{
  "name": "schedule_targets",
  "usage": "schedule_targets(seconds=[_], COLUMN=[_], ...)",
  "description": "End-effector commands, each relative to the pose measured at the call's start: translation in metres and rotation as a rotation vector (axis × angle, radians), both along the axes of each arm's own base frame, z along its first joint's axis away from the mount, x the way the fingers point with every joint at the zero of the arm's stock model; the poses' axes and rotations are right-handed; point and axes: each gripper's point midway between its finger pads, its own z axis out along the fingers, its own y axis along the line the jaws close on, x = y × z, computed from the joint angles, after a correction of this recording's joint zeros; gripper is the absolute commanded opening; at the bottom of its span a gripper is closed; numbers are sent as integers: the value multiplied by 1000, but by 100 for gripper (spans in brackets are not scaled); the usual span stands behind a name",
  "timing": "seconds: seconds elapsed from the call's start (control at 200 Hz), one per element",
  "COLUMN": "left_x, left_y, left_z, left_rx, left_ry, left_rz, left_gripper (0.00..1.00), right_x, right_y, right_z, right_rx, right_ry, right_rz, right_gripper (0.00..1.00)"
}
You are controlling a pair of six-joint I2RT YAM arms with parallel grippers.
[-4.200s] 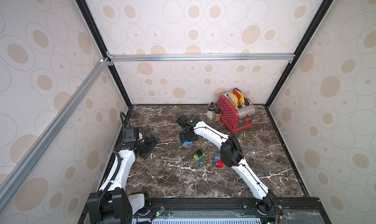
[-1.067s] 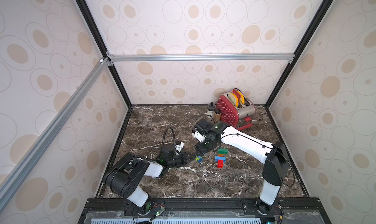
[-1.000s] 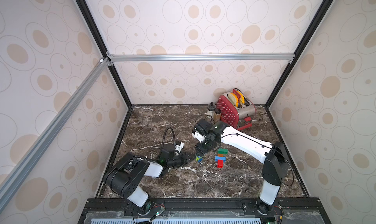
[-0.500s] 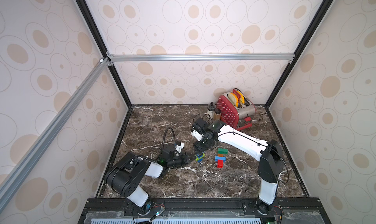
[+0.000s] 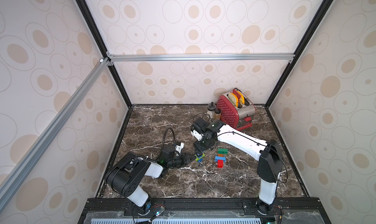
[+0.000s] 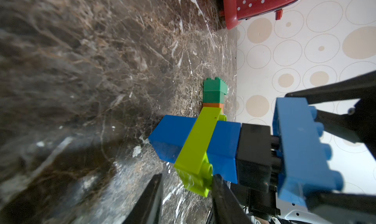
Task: Assemble the letter f with lego
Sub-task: Assemble the lego brick with the lego brick.
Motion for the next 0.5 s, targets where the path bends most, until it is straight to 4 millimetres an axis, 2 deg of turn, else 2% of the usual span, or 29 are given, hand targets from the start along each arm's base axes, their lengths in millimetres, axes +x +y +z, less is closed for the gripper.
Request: schedule_targets(seconds=[0.0,0.491], left_x=[-2,-4], left_y=[-2,-2], left_z=[-2,-3], left_rx=[-3,-6], left_ry=[-3,-4], left_rz=[2,-1], left_gripper=[41,40], right_x=[2,3], right_y=[-2,-4], right_z=[-1,-9], right_rx=[-24,-45], right_ry=[-4,11], right_rz=[-10,-19], right_gripper=[54,54])
